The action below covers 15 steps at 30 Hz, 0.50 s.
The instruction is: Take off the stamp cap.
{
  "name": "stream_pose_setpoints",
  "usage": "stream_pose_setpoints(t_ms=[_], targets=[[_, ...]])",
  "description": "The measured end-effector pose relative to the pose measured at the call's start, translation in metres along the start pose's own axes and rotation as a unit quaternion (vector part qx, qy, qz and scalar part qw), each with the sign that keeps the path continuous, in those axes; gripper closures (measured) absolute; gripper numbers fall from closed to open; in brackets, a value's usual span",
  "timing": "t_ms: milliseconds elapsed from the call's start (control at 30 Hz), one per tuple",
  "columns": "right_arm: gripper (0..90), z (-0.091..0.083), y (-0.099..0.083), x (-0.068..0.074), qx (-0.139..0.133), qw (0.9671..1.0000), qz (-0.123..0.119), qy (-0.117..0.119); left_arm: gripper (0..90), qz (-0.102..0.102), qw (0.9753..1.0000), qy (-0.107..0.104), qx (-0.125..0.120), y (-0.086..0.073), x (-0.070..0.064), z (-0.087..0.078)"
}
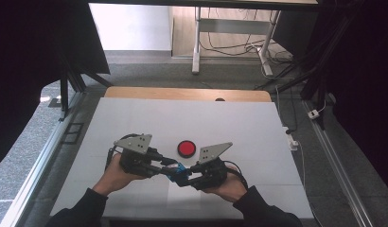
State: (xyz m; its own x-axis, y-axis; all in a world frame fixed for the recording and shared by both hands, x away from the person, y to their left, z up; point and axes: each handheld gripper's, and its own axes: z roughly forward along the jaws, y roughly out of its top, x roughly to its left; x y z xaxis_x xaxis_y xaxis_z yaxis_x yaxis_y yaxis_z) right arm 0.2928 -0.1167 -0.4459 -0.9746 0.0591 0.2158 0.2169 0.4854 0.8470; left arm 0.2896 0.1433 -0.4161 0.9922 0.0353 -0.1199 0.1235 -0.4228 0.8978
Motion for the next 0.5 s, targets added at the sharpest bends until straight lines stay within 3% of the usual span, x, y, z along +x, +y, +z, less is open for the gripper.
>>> stream_pose_setpoints(t_ms=[267,433,500], targets=[[68.3,-0.0005,0.0001,-0.0008,0.0,1.0,0.002,0.009,70.5,0.008,1.0,-0.001,-0.002,0.0,-0.0006,-0.0005],[68.6,0.0002,0.0,-0.0042,0.005,0.9992,0.037,0.015,70.6,0.017,0.9998,0.011,0.004,0.0012,-0.0027,-0.0007],[68.7,0.0007,0.0002,-0.0036,0.006,0.9992,0.038,0.014,70.6,0.013,0.9999,0.008,0.003,0.0007,-0.0021,-0.0007]])
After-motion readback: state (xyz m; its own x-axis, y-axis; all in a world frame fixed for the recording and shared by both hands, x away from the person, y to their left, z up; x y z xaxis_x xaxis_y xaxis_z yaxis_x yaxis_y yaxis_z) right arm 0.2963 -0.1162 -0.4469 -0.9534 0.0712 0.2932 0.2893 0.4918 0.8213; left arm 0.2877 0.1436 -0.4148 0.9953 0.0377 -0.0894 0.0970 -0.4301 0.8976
